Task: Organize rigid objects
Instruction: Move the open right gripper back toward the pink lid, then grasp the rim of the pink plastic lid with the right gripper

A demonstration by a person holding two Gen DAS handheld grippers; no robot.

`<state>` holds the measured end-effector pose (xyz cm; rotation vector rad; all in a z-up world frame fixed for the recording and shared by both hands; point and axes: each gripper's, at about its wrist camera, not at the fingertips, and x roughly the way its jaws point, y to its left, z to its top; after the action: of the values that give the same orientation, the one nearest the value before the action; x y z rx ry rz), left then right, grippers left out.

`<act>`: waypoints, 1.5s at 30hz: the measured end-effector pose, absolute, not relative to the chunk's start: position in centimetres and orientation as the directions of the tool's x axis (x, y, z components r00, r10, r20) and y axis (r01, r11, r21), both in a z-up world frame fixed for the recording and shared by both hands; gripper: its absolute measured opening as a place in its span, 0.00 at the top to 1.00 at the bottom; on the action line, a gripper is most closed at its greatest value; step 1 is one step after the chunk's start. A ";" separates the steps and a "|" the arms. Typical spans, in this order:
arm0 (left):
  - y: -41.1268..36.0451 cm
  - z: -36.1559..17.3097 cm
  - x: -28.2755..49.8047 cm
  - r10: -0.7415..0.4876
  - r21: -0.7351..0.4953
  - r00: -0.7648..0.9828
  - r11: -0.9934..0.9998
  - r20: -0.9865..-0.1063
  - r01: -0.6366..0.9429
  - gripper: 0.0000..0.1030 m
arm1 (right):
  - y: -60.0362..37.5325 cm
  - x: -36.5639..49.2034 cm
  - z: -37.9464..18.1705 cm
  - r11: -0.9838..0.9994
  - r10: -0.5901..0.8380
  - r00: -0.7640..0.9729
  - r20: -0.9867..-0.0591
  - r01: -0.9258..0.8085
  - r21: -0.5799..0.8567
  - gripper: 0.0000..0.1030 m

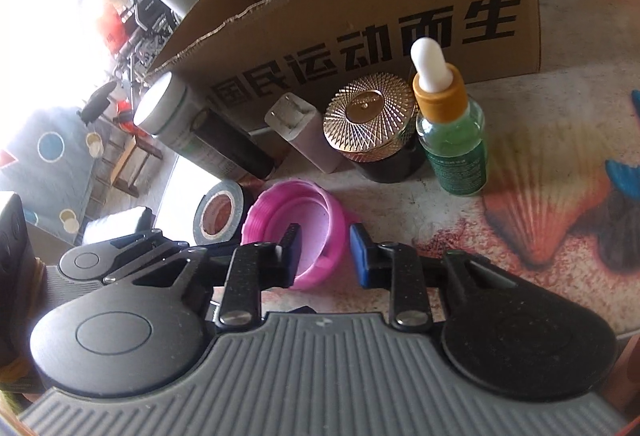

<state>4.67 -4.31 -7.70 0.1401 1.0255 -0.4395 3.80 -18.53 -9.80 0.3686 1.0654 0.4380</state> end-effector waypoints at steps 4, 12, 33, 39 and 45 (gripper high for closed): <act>-5.0 -7.5 4.8 -0.302 -0.101 0.434 0.898 -0.849 0.428 0.28 | -18.8 3.7 -10.2 0.859 0.507 0.398 -0.764 -0.162 0.485 0.81; -6.6 -7.1 4.1 -0.354 -0.112 0.439 0.867 -0.826 0.486 0.28 | -20.4 3.2 -10.1 0.879 0.468 0.412 -0.782 -0.129 0.459 0.82; -9.1 -8.8 6.0 -0.255 0.035 0.487 0.860 -0.835 0.510 0.25 | -20.2 3.5 -10.2 0.881 0.464 0.428 -0.776 -0.135 0.453 0.80; -9.0 -8.7 6.3 -0.251 0.025 0.493 0.873 -0.833 0.486 0.30 | -20.2 3.4 -10.2 0.879 0.467 0.432 -0.772 -0.130 0.459 0.79; -8.8 -8.5 5.8 -0.250 0.028 0.504 0.876 -0.827 0.481 0.30 | -20.2 3.0 -10.0 0.879 0.466 0.438 -0.769 -0.126 0.460 0.79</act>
<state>5.79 -8.80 -8.45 0.2696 0.9459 -0.4473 3.04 -20.18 -9.99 0.3608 1.0586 0.3774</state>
